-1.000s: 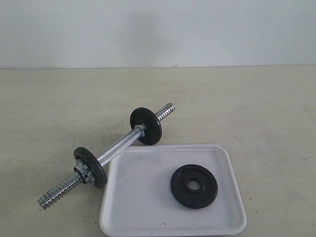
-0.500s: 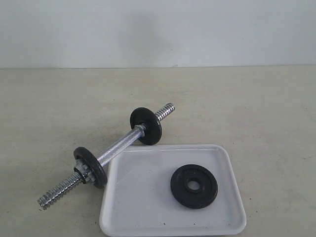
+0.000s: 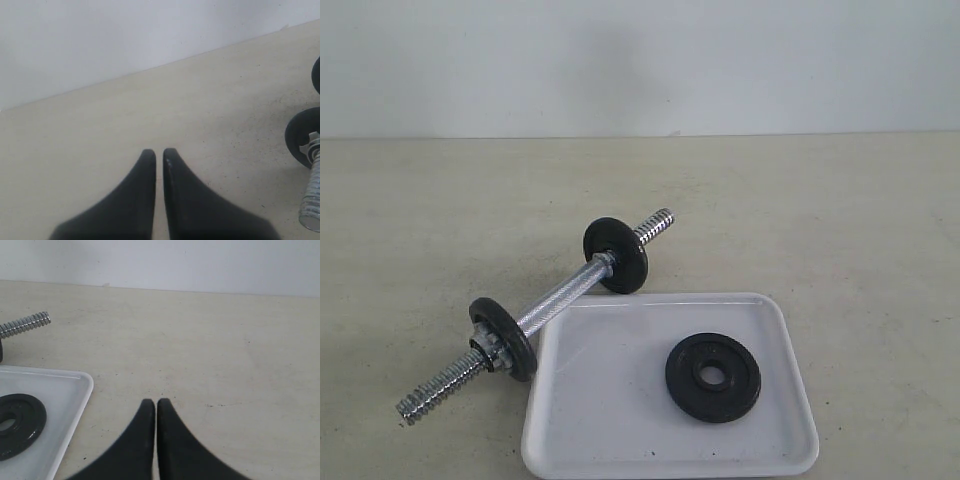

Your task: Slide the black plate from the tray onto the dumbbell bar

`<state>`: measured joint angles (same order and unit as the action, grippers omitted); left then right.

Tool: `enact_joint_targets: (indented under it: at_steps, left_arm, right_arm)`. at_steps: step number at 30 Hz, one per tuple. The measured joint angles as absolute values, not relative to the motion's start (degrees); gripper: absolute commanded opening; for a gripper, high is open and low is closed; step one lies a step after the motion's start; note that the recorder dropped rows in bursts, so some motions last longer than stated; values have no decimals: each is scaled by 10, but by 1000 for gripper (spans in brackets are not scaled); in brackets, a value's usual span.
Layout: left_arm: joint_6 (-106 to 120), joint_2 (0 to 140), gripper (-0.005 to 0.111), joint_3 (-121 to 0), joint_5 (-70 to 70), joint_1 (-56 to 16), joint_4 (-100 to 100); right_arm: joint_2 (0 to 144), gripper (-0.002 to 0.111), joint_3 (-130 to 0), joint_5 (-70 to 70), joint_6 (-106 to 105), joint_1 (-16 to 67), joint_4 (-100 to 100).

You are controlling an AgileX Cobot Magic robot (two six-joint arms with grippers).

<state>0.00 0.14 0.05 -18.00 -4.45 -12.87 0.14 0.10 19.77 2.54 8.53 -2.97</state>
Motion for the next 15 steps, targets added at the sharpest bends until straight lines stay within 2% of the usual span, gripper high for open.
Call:
enact_joint_targets:
  at_steps: [15]
  left_arm:
    - [0, 1, 4, 0, -176, -45, -116]
  right_arm:
    - [1, 0, 1, 151, 25, 85, -27]
